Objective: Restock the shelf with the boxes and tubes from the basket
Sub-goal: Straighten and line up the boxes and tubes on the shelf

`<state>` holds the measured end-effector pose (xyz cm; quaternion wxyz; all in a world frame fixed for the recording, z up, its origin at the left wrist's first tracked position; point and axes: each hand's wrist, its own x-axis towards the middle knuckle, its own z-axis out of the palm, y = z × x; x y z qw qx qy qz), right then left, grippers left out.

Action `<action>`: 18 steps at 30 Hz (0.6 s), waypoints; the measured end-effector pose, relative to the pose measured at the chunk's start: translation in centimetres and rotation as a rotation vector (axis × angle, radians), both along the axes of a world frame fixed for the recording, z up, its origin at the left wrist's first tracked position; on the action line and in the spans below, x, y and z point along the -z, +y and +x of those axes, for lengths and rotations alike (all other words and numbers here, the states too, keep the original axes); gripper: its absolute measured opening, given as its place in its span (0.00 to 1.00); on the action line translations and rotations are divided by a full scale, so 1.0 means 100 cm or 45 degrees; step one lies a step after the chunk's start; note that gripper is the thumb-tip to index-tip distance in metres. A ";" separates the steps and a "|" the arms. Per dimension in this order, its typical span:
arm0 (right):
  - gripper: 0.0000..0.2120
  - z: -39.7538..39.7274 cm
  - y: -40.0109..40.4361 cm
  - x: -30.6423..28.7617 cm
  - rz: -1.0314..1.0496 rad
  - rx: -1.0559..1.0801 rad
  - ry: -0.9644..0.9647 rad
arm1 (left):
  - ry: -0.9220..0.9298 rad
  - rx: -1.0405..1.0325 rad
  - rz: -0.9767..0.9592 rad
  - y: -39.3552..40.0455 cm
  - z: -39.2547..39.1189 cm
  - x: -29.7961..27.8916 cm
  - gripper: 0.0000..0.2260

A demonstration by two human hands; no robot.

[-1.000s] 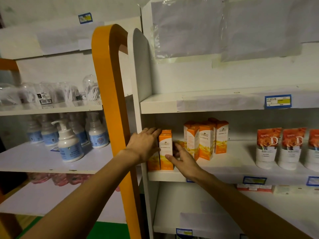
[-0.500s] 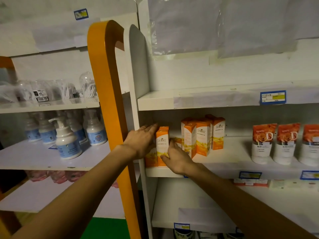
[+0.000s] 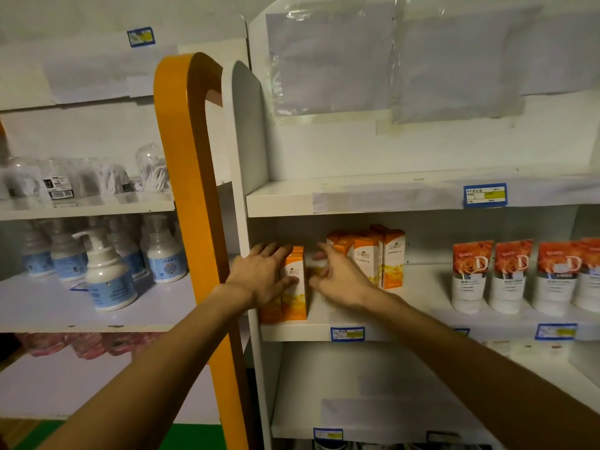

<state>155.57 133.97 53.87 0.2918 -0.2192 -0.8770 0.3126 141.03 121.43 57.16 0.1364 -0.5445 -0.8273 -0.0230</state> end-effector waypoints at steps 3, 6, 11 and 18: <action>0.30 0.020 0.011 -0.025 0.477 0.116 -0.012 | 0.008 -0.001 0.022 0.000 0.000 0.005 0.35; 0.25 0.028 0.029 -0.039 0.956 0.222 -0.217 | 0.005 -0.009 0.021 0.000 0.001 0.006 0.36; 0.26 0.032 0.050 -0.039 0.999 0.243 -0.526 | -0.009 -0.007 0.020 0.001 0.001 0.006 0.38; 0.26 0.031 0.048 -0.034 1.097 0.241 -0.515 | -0.021 -0.010 0.038 0.002 0.001 0.009 0.39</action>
